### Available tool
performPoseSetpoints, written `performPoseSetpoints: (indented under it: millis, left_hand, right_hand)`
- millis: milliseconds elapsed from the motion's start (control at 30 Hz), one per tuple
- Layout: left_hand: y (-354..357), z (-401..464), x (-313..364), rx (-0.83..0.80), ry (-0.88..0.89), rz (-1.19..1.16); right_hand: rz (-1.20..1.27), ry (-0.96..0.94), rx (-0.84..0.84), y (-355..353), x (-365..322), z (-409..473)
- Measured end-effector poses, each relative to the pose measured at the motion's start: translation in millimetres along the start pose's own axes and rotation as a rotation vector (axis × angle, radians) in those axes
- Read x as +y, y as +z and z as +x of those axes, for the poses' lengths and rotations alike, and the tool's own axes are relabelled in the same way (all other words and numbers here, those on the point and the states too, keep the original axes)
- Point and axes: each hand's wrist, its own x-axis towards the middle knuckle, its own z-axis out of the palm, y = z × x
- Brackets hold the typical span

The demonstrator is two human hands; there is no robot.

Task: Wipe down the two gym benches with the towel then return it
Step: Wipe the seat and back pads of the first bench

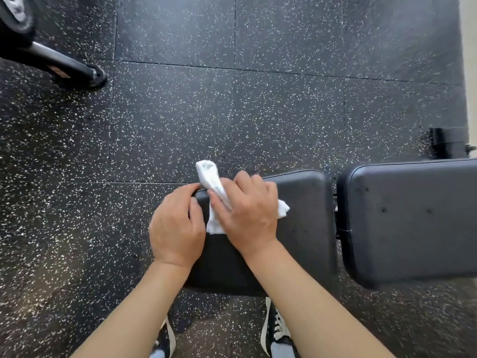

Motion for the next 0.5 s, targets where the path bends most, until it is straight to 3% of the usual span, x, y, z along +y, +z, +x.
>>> performPoseSetpoints:
  millis: [167,300,400,500]
  left_hand:
    - [1,0,5,0.026,-0.016,0.049]
    - [2,0,9,0.034,-0.037,0.091]
    - [4,1,11,0.031,-0.052,0.133]
    - [5,-1,12,0.042,-0.060,0.164]
  right_hand:
    - [0.002,-0.166,-0.051,-21,40,3]
    - [-0.052,0.055,0.016,-48,121,14]
    - [-0.036,0.230,0.030,-55,137,20]
    - [-0.067,0.133,-0.012,-42,94,12]
